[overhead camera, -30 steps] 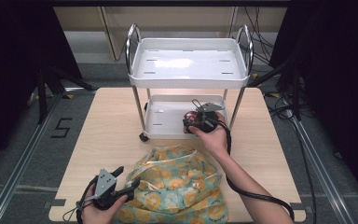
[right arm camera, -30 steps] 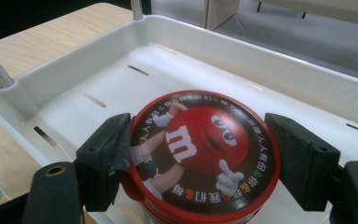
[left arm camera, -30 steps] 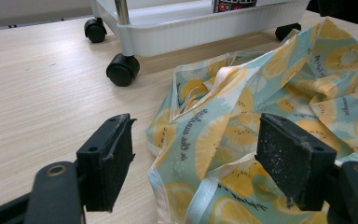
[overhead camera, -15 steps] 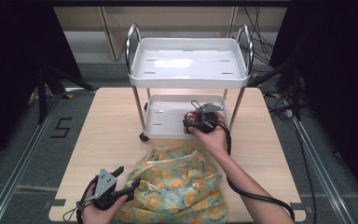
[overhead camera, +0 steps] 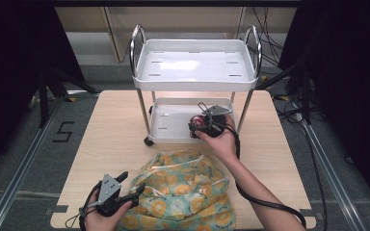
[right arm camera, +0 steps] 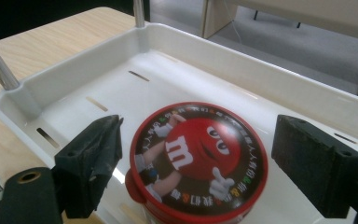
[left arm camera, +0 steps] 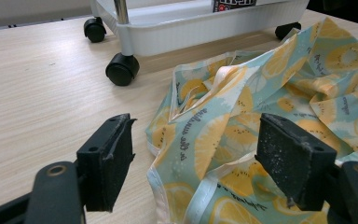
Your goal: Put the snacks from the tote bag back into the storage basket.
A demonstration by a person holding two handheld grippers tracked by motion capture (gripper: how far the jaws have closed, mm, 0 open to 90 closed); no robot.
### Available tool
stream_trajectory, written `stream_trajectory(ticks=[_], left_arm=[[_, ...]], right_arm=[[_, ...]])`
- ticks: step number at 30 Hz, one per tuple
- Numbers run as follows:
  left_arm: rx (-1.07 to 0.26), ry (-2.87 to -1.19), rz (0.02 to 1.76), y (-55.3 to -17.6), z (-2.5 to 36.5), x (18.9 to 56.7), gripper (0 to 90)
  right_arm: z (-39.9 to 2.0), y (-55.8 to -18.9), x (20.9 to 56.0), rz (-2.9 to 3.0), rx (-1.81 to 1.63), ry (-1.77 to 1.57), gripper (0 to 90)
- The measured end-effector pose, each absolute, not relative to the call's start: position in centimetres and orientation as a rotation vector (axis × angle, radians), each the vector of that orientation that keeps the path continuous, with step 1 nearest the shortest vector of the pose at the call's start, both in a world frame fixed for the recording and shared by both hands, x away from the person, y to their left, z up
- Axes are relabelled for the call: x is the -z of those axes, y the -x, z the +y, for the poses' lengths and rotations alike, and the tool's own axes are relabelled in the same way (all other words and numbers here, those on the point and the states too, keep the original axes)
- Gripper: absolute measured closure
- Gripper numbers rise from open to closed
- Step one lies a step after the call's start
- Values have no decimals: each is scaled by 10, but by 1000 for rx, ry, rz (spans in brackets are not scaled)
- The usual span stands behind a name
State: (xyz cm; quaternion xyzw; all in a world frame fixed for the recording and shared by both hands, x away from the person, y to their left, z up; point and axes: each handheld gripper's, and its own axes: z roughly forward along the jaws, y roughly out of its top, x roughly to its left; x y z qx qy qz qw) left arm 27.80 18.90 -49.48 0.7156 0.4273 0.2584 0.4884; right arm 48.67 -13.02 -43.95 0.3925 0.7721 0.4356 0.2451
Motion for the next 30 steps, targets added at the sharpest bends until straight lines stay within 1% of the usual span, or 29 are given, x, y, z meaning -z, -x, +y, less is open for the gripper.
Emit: stream_trajectory(ticks=[8, 11, 14, 17, 22, 30], left_arm=[[-625, -1737, 1036, -278, 189, 495, 264], [-628, -1738, 1040, -278, 189, 495, 264], [-625, -1735, 1037, -278, 189, 495, 264], [-626, -1736, 1037, -278, 189, 495, 264], [-629, -1735, 1036, -278, 190, 495, 264], [-629, -1737, 1037, -278, 189, 495, 264]], right_arm=[[-134, -479, 435, 2141, -1168, -1096, 170], [-138, -476, 432, 2161, -1169, -1041, 171], [-136, -468, 431, 2156, -1159, -1102, 170], [-144, -465, 429, 2168, -1147, -1032, 171], [-148, -450, 431, 2184, -1172, -1091, 172], [-160, -427, 440, 2201, -1202, -1041, 200]])
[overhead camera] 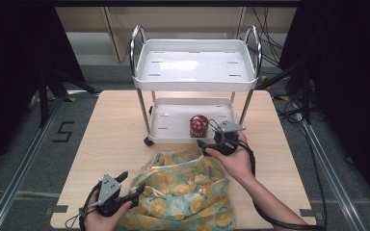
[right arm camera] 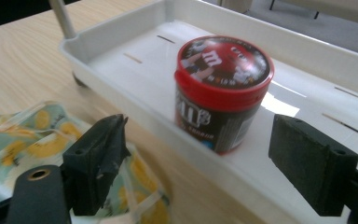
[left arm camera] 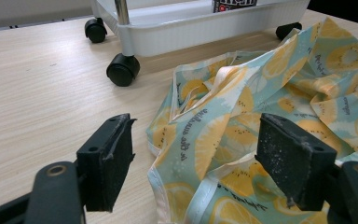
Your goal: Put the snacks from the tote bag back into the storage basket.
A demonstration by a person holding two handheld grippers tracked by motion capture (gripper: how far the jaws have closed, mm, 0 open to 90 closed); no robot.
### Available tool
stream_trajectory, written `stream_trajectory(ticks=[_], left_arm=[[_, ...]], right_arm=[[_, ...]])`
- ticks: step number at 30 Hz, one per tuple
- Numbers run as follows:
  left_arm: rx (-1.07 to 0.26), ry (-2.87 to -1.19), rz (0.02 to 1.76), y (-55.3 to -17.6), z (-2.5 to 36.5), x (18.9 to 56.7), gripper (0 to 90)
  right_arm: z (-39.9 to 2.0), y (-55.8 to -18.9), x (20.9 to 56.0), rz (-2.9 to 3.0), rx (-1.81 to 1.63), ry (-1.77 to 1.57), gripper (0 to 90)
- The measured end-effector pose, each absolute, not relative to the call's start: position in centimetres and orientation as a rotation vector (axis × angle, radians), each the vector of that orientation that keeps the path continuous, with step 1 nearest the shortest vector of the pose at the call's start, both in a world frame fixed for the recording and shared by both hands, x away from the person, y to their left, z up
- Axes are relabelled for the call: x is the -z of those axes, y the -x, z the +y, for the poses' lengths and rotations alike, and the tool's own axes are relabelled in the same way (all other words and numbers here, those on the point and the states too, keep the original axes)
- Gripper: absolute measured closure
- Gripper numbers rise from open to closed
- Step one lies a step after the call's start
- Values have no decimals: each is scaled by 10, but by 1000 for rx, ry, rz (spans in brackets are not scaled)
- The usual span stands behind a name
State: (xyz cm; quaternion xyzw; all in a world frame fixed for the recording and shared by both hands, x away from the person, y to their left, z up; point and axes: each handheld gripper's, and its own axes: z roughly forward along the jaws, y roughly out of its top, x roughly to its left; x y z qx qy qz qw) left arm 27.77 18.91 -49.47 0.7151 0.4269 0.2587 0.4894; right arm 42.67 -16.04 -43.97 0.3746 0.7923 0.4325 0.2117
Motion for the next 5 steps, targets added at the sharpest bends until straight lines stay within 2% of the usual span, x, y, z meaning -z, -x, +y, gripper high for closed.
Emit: stream_trajectory(ticks=[5], left_arm=[[-630, -1738, 1036, -278, 189, 495, 264]], right_arm=[[-167, -414, 442, 2189, -1224, -1030, 215]])
